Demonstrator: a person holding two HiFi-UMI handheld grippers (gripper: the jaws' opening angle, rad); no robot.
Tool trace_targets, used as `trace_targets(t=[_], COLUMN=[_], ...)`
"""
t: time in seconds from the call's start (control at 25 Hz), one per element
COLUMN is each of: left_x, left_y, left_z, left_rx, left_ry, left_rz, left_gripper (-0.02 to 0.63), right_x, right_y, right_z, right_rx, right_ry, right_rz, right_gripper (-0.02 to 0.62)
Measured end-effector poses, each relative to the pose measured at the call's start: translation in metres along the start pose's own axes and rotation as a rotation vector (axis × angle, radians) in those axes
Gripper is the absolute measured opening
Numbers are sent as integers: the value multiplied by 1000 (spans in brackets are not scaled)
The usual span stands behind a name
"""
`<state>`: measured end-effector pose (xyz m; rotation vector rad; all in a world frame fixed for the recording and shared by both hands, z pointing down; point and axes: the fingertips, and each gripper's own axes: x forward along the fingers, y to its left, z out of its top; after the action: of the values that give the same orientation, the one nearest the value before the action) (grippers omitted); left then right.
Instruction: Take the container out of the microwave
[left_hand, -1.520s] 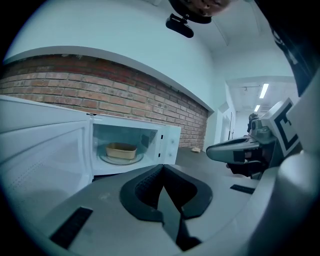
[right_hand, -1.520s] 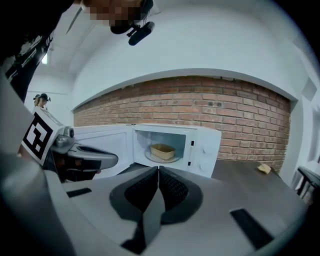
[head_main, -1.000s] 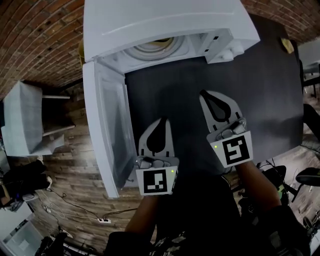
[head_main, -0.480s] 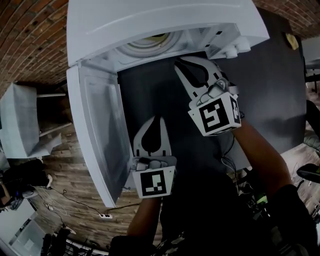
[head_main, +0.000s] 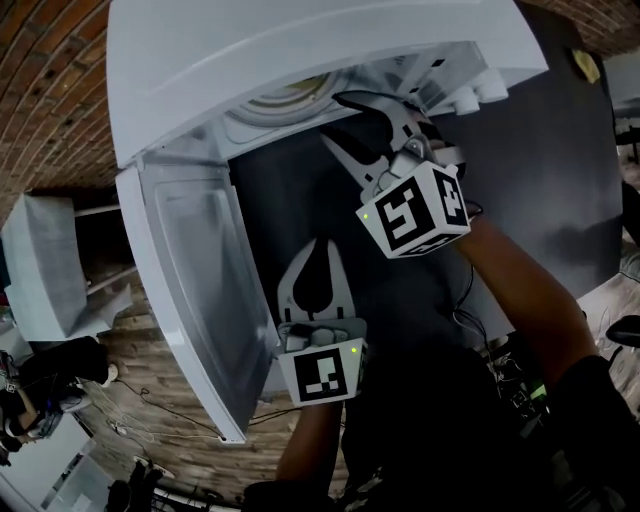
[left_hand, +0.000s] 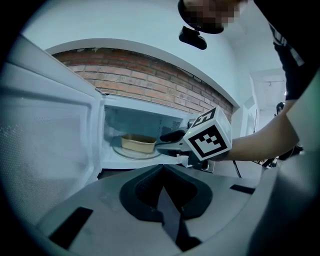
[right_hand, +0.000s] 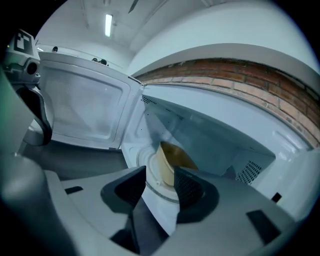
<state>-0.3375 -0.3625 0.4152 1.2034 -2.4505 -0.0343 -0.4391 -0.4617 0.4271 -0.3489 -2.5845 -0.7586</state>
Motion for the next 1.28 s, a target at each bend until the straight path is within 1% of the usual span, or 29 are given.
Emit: trace_targets(t=[0.16,0.28,0.4,0.56,0.8,0.96,1.08,1.12,1.24,1.28], left_x=[12,13,13,17,18,16,12,11,8,7], left_y=[1,2,2,5,2,-1,1,1,1,2], left_z=[2,2,1,-6,-5,-6,-8,-9,-14,-15], left_rx=[-2,-22,-12,-9,2,-4,-1,-2,3,8], left_ry=[-18,-23,-19,-3,-15,-8,-3,0,16,21], left_rz=[-2,2,-2,-3,-19,-29,-28,-28,-33,-35], left_gripper=[8,8,8,8,8,8,8,8,8,8], right_x=[10,21,33,48,69,87,97,99,96,96], right_y=[-3,0,0,-1,-10,-11,-13,-14,-18,-19], right_z=[0,-1,3,6,12,13,8,6,6,6], right_rx=[-20,-36,-45,-118,-166,-230,-240,-230,-177,-173], right_ry=[-9,-7,-7,-3,11,50,88,98,97,97], right_rz=[-15,-16,-9,-13,-34,-26,-36,-37,-50,-56], right_gripper=[233,241,241,241,241,238,235,223,118,95])
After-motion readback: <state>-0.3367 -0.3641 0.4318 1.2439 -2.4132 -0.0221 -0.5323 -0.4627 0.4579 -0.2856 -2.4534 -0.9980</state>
